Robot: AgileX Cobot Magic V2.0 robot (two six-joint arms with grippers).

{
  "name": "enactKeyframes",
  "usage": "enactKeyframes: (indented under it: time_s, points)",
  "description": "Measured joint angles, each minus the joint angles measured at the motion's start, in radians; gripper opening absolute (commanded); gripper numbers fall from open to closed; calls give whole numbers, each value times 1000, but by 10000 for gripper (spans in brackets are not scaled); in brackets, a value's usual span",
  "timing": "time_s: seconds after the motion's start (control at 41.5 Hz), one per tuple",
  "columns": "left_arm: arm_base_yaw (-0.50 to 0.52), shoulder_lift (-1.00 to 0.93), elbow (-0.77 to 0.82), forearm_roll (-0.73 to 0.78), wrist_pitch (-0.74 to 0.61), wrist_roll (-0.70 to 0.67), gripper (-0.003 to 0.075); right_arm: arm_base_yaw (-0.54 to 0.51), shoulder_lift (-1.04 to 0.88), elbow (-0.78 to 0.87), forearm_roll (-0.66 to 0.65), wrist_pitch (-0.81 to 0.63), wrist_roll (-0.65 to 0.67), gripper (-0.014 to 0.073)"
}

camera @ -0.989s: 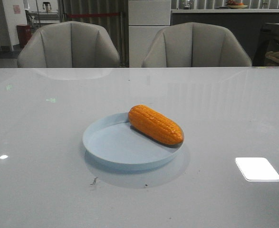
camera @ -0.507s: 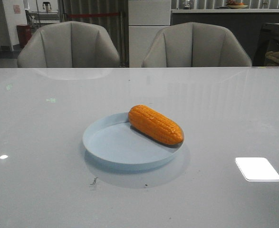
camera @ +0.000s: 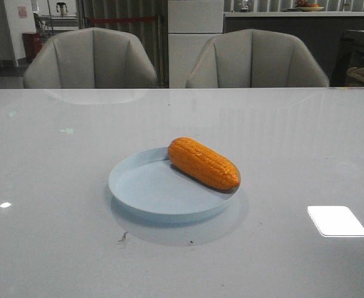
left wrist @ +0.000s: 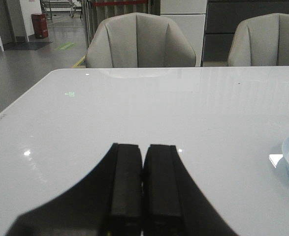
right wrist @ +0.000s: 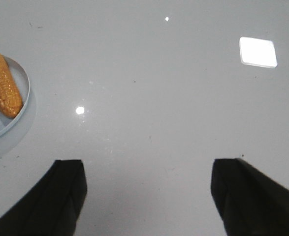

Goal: Place corn on plate with both arms

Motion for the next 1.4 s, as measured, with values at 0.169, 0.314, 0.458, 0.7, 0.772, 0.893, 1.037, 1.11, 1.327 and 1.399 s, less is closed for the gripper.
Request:
enactKeyframes:
  time_s: [0.169, 0.314, 0.458, 0.7, 0.772, 0.893, 1.037, 1.11, 1.327, 1.399]
  points:
    - [0, 0, 0, 0, 0, 0, 96, 97, -160, 19, -25, -18, 0, 307]
    - [0, 0, 0, 0, 0, 0, 96, 190, -305, 71, -32, -74, 0, 52]
    - [0, 0, 0, 0, 0, 0, 96, 229, -380, 88, -32, -104, 0, 55]
    - [0, 0, 0, 0, 0, 0, 96, 230, -446, 156, -26, -209, 12, 55]
    - [0, 0, 0, 0, 0, 0, 96, 230, -490, 211, -28, -288, 35, 55]
    - [0, 0, 0, 0, 0, 0, 96, 230, -574, 318, -78, -430, 99, 55]
    - [0, 0, 0, 0, 0, 0, 96, 215, -595, 431, -137, -527, 184, 55]
    - [0, 0, 0, 0, 0, 0, 96, 209, -595, 479, -142, -539, 199, 55]
    - [0, 0, 0, 0, 0, 0, 96, 209, -595, 670, -147, -602, 211, 55]
    - [0, 0, 0, 0, 0, 0, 96, 209, -595, 697, -147, -587, 211, 55]
